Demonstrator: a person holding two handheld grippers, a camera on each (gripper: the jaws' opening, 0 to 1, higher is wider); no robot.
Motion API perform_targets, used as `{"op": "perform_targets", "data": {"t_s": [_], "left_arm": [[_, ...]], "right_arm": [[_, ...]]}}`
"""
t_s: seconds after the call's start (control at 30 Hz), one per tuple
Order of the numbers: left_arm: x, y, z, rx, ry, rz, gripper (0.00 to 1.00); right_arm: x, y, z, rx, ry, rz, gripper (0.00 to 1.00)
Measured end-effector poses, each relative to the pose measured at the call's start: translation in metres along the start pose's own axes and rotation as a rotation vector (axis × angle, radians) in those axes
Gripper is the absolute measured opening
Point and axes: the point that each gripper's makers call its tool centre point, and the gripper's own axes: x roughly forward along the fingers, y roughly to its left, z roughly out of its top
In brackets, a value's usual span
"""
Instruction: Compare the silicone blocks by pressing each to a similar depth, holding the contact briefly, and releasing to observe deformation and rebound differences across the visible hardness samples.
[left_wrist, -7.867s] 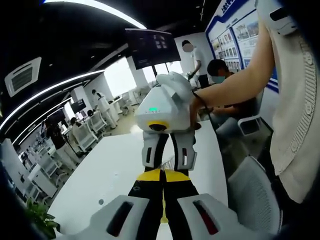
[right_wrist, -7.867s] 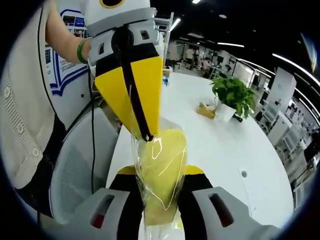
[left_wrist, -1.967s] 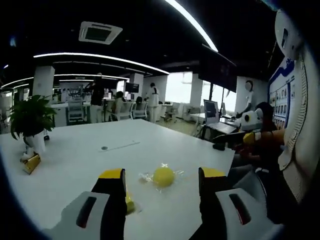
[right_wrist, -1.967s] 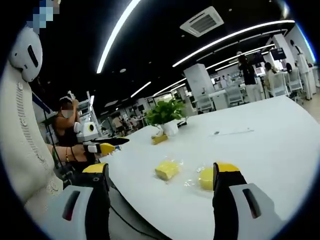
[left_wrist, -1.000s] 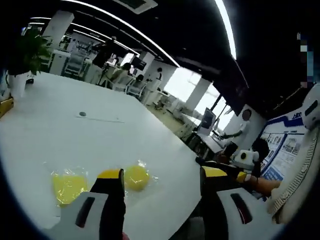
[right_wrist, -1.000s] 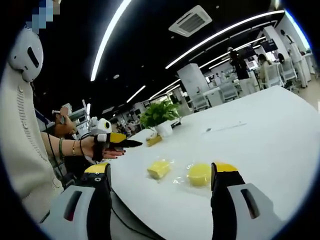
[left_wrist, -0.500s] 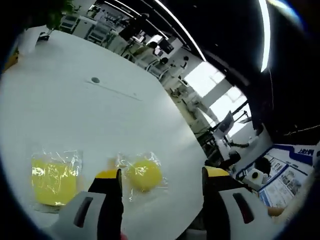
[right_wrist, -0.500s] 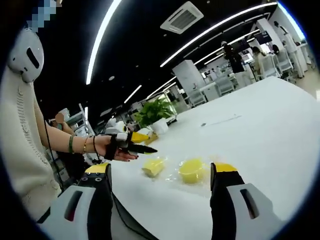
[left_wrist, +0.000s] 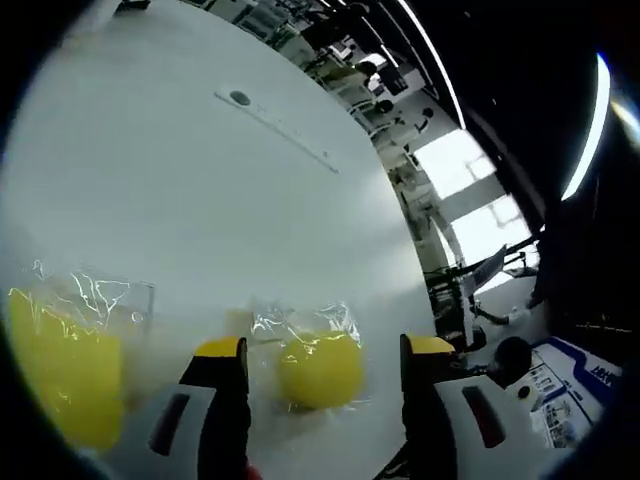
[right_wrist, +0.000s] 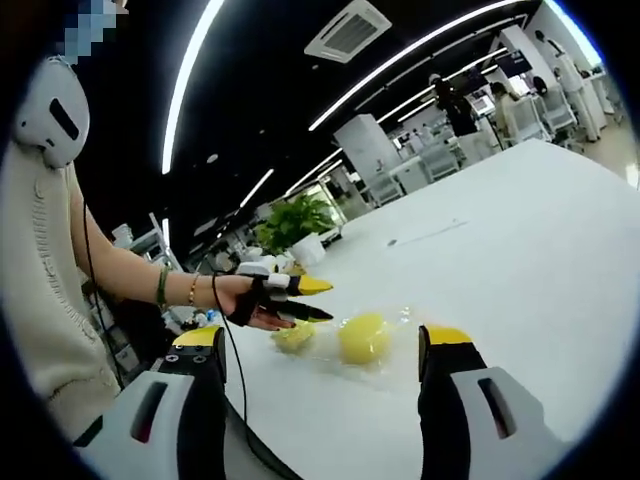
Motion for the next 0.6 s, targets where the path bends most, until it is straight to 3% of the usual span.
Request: {"op": "perform_targets", "data": {"t_s": [0.3,0.4,0.6], "left_arm": [[0.023,0.011,0.002,-0.113,-0.005,0.013,0.61],[0.029,0.015,0.001,-0.169,-0.018,0.007,0.58],[0.036,0.023,-0.003,-0.219,-0.021,0.001,0.43]], "right_arm": [[-0.004,-0.017,0.002,0.033,-0.012,-0.017,0.71],[-0.005,-0.021,0.001,0.038,-0.008,-0.018,0.7],[-0.006,-0.027,-0.002,0.054,-0.012,-0.026,0.69]]}}
